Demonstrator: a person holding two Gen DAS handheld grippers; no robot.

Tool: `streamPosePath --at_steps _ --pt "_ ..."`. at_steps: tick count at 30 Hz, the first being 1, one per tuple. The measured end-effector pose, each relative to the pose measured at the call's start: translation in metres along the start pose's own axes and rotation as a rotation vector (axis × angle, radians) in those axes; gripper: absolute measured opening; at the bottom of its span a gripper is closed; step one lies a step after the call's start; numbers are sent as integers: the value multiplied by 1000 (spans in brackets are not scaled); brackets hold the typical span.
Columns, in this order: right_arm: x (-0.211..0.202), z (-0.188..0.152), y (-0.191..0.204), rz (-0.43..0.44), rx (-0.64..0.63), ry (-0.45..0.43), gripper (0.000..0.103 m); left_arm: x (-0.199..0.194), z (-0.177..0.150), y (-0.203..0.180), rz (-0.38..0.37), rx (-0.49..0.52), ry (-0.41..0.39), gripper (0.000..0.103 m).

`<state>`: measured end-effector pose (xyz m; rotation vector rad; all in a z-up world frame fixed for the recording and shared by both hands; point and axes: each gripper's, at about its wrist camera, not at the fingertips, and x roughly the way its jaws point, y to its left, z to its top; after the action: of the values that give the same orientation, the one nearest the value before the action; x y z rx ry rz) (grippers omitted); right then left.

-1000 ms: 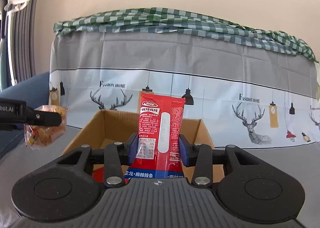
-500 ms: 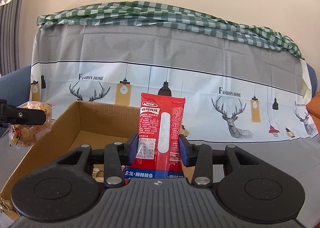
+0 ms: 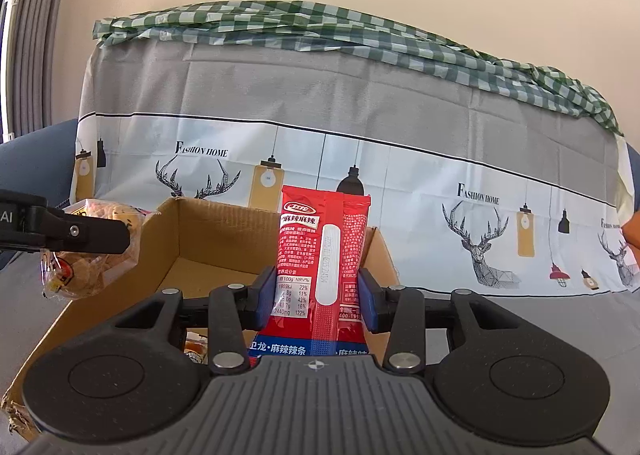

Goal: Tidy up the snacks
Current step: 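Carry the cracker bag and spicy-strip packet over the box with both tools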

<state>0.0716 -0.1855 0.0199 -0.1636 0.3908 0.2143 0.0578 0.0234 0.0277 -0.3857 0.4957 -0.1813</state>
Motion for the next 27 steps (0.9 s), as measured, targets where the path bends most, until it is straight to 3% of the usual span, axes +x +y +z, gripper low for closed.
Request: streamPosePath --at_steps 27 --pt "0 0 -2 -11 13 -1 44 3 -1 -3 -9 10 6 60"
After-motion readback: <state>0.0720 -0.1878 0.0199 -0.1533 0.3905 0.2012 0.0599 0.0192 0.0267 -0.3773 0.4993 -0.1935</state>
